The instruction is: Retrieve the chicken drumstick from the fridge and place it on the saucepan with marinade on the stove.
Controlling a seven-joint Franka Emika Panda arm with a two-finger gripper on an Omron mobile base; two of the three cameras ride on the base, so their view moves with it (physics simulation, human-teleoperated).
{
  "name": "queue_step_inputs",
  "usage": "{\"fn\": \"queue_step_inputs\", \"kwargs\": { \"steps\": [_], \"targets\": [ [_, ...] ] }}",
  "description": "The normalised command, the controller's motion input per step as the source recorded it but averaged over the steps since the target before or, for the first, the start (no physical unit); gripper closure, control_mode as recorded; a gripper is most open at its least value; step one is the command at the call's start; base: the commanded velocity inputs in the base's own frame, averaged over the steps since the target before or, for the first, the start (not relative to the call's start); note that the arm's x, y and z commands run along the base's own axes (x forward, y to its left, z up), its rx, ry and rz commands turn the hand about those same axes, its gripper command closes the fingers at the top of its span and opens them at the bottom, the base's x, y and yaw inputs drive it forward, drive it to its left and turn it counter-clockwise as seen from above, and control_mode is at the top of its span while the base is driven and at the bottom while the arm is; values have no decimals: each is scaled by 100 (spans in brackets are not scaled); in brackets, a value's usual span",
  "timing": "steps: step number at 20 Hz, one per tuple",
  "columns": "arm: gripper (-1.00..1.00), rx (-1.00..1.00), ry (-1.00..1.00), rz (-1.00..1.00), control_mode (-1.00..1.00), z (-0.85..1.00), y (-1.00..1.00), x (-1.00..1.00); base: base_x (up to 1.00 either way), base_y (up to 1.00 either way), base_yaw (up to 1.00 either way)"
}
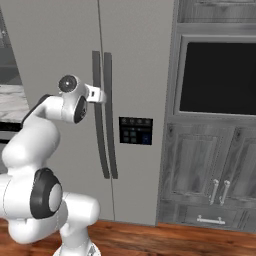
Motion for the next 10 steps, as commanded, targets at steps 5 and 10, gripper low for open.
{"fn": "queue_step_inputs", "kwargs": {
  "steps": [5,10],
  "targets": [
    [-100,0,0,0,-100,0,0,43,0,0,0],
    [-100,0,0,0,-100,0,0,41,0,0,0]
  ]
}}
